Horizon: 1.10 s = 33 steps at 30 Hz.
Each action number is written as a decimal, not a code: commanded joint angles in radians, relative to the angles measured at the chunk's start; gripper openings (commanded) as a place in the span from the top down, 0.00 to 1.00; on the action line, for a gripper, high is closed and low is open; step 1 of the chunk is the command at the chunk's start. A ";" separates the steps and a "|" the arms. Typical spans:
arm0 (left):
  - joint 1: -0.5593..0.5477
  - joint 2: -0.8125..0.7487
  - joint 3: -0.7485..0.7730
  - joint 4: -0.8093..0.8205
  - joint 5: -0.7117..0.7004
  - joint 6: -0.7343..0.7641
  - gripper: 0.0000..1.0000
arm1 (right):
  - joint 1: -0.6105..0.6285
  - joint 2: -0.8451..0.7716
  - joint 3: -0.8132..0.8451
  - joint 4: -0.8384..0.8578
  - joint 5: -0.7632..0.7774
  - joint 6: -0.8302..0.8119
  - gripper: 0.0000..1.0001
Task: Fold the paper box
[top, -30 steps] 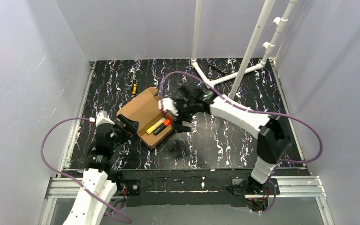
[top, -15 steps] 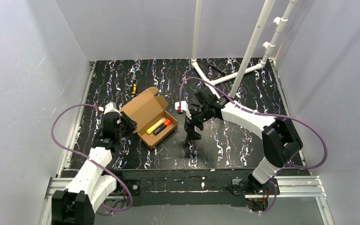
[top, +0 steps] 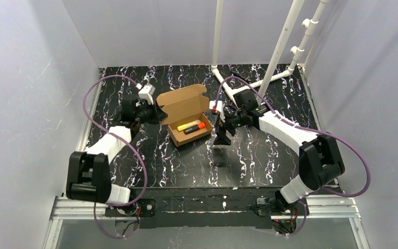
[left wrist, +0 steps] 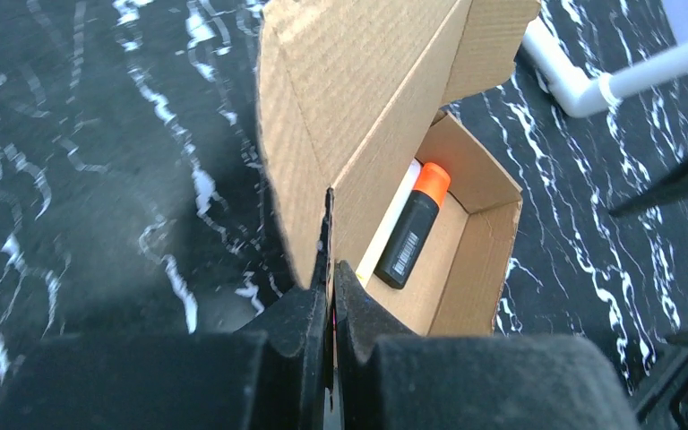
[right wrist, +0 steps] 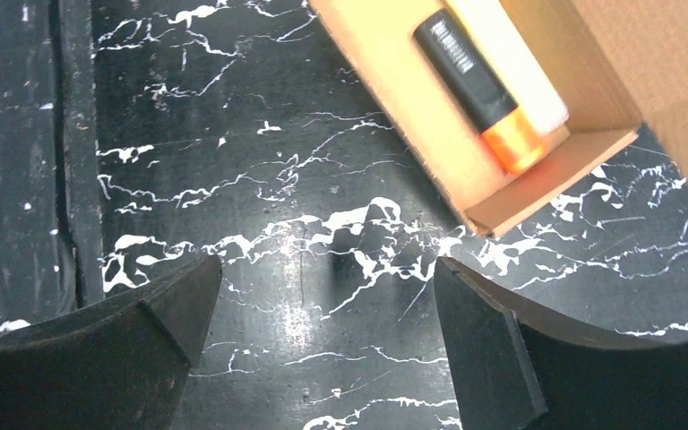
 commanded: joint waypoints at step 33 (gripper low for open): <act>-0.144 -0.037 -0.046 0.039 -0.008 0.407 1.00 | 0.044 0.560 0.955 -0.588 -0.142 0.077 0.10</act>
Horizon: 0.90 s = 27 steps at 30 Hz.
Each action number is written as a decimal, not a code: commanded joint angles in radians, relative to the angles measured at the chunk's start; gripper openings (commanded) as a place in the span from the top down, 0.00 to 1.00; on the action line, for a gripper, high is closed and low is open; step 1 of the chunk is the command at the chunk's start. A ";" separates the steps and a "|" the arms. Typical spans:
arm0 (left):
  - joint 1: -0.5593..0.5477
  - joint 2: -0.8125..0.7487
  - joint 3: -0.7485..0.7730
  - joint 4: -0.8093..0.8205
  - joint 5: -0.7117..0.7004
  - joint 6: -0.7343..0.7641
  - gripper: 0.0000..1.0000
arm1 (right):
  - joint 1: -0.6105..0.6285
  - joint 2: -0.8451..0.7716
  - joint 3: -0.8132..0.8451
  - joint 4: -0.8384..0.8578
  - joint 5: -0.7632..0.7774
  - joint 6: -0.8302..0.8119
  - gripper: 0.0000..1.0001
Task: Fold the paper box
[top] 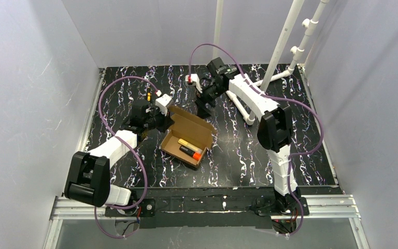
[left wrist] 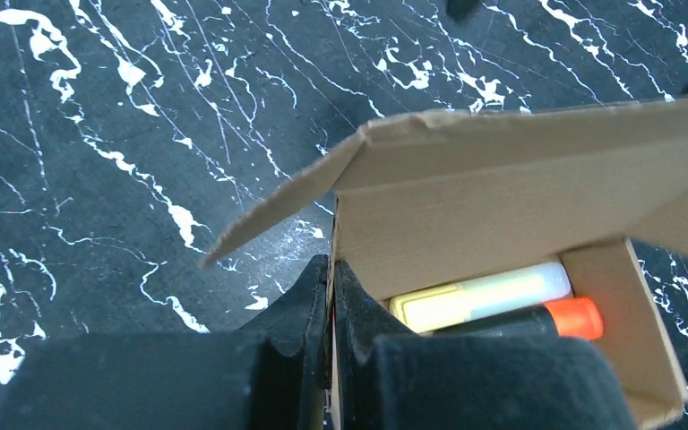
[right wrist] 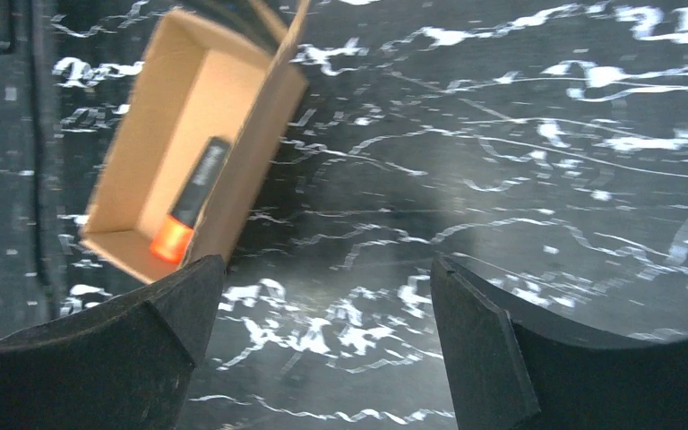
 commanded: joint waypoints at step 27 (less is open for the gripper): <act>-0.076 -0.138 -0.066 0.012 -0.100 -0.059 1.00 | 0.057 -0.209 -0.246 0.179 -0.036 0.293 0.10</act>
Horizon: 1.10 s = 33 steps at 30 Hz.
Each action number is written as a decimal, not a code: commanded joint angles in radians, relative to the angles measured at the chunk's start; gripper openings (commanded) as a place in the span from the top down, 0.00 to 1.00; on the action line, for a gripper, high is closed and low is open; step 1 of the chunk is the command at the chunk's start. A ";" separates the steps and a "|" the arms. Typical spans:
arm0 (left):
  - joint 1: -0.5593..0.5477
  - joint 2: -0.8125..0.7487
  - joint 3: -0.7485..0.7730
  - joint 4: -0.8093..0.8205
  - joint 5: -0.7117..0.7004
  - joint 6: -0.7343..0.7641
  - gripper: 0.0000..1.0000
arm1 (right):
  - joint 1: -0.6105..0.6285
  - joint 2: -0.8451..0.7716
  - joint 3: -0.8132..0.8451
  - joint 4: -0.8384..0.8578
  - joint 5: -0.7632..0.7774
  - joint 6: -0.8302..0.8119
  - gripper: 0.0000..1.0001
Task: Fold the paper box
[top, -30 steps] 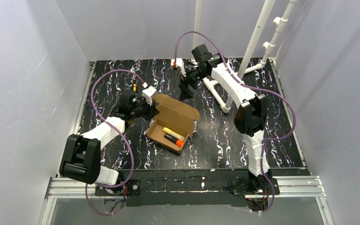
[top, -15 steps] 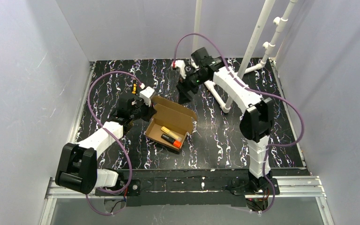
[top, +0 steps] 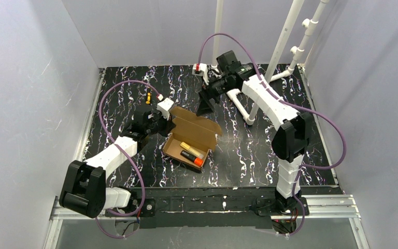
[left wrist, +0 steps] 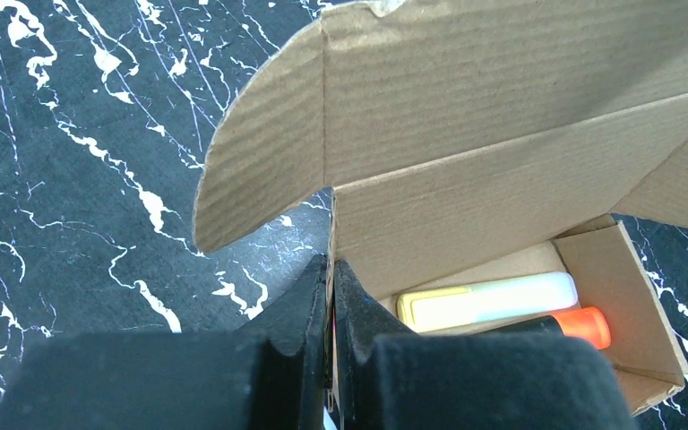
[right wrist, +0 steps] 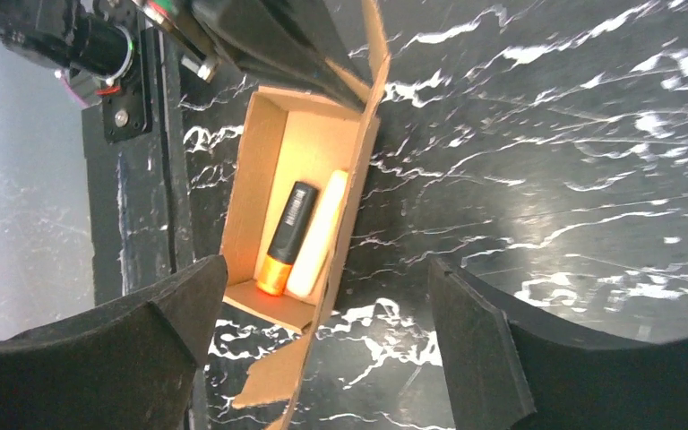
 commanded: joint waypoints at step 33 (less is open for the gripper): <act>0.164 -0.563 -0.331 -0.093 -0.235 -0.808 0.49 | 0.085 0.056 0.020 -0.168 0.187 -0.322 0.98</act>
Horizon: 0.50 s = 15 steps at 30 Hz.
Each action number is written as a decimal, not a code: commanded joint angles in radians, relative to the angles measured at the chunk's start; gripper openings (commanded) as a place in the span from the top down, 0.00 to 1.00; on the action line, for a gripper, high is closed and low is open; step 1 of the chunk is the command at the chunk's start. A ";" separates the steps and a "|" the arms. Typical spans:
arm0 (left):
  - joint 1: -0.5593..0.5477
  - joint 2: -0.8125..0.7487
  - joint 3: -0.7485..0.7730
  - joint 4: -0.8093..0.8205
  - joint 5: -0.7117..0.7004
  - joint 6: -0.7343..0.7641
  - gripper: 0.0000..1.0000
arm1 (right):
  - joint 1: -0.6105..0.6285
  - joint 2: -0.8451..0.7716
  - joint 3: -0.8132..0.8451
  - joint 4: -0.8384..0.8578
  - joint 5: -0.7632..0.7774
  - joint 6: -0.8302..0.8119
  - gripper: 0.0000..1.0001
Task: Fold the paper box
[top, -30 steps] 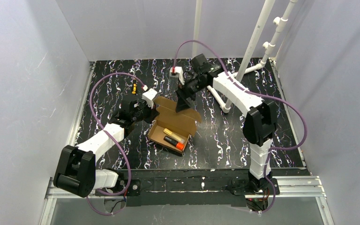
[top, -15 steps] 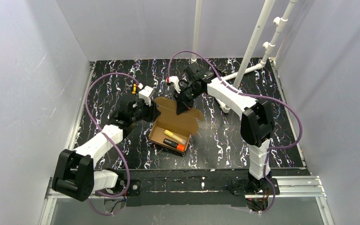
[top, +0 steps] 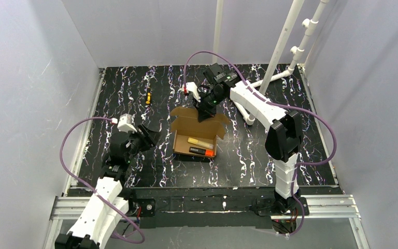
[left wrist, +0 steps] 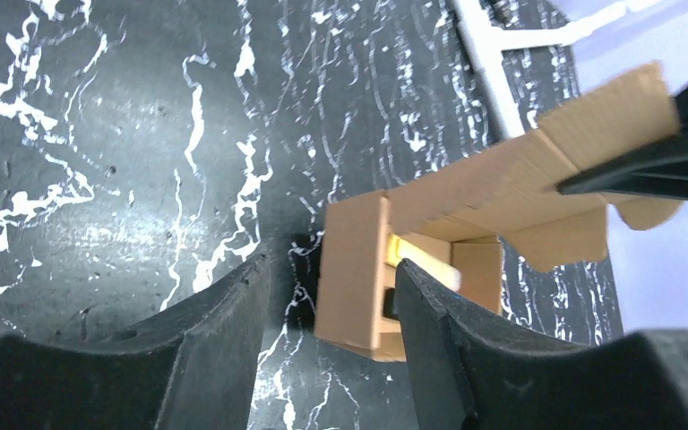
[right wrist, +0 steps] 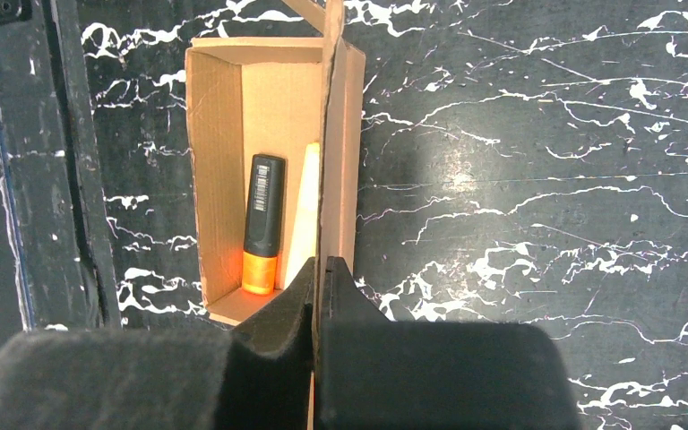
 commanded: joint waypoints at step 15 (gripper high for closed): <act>0.003 0.471 -0.070 0.679 0.482 0.091 0.48 | 0.000 0.066 0.116 -0.306 -0.063 -0.459 0.98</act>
